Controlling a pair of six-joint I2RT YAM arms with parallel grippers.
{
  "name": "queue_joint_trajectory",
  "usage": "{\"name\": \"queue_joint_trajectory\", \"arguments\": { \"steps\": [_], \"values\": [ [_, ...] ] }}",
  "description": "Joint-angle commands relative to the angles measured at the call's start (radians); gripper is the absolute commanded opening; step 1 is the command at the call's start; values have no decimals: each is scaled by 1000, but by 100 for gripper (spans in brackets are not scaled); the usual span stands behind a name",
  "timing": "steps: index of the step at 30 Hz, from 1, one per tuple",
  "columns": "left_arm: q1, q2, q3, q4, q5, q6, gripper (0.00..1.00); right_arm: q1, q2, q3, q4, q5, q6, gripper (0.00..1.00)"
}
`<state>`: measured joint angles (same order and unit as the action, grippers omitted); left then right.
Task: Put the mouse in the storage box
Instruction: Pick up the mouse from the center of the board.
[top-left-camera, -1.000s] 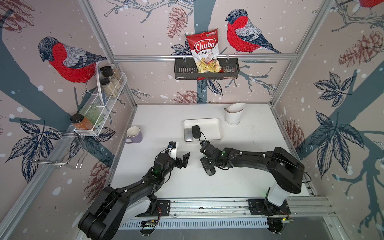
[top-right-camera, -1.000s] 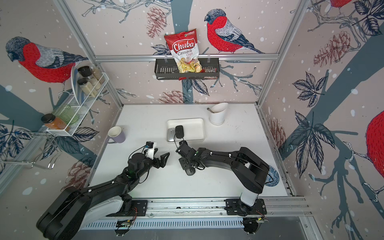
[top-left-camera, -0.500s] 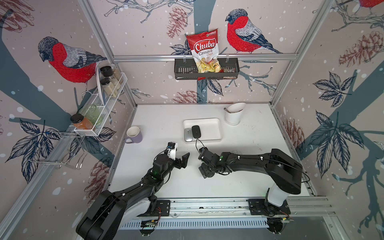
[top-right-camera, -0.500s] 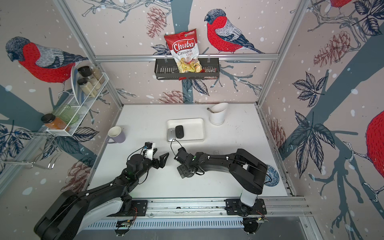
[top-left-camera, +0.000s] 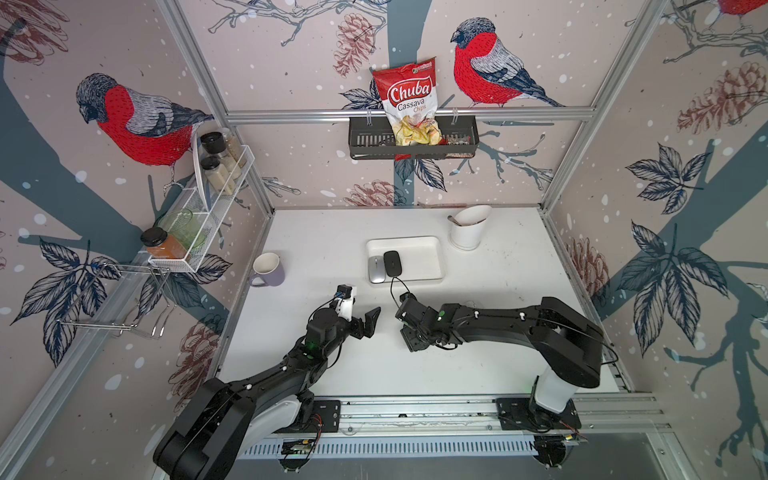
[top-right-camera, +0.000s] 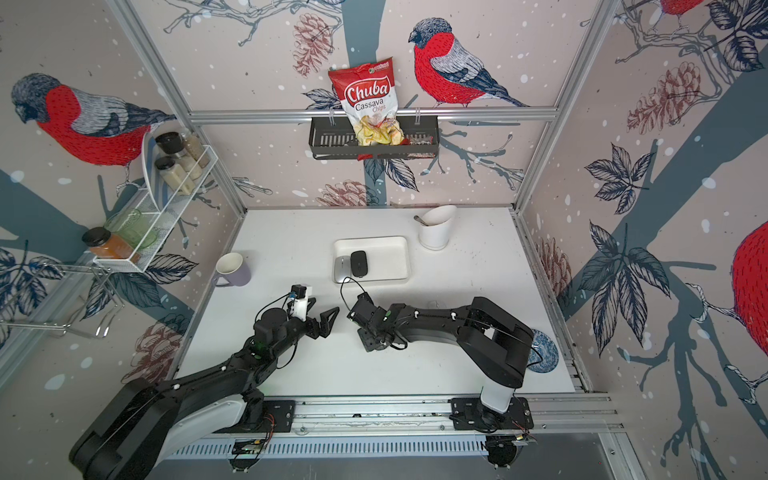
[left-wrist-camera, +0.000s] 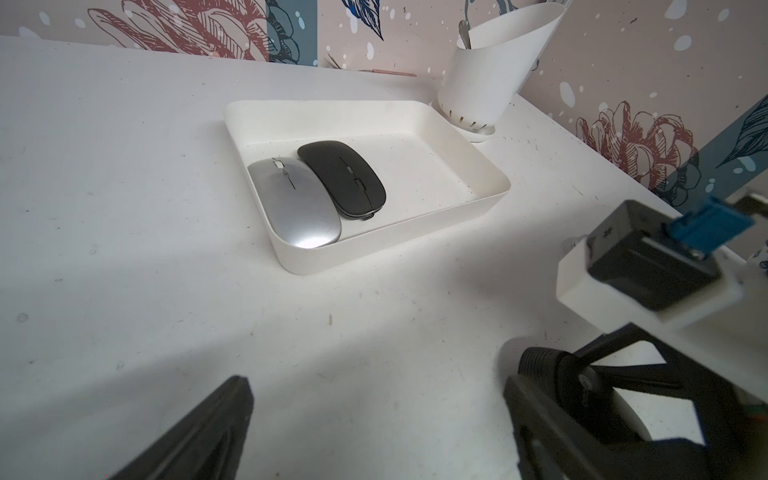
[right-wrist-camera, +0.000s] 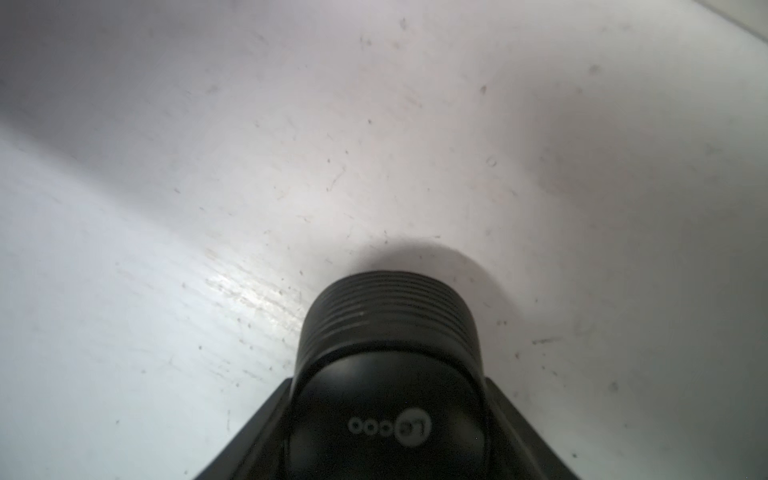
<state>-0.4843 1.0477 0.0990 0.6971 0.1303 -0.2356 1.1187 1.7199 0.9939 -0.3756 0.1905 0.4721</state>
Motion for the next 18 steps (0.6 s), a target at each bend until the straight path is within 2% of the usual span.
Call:
{"name": "queue_joint_trajectory", "arguments": {
  "steps": [1, 4, 8, 12, 18],
  "values": [
    [3, -7, -3, 51, 14, -1, 97, -33, -48, 21, -7, 24, -26, 66],
    [3, -11, -13, 73, 40, 0, 98, -116, -118, 35, 31, -57, -68, 63],
    [1, -3, -15, 88, 69, 8, 98, -233, -159, 78, 111, -86, -99, 62],
    [0, 24, -9, 101, 107, 17, 98, -318, -55, 214, 94, -31, -138, 63],
    [-9, 35, -3, 97, 87, 16, 98, -369, 169, 483, 5, 70, -183, 63]
  ]
}}
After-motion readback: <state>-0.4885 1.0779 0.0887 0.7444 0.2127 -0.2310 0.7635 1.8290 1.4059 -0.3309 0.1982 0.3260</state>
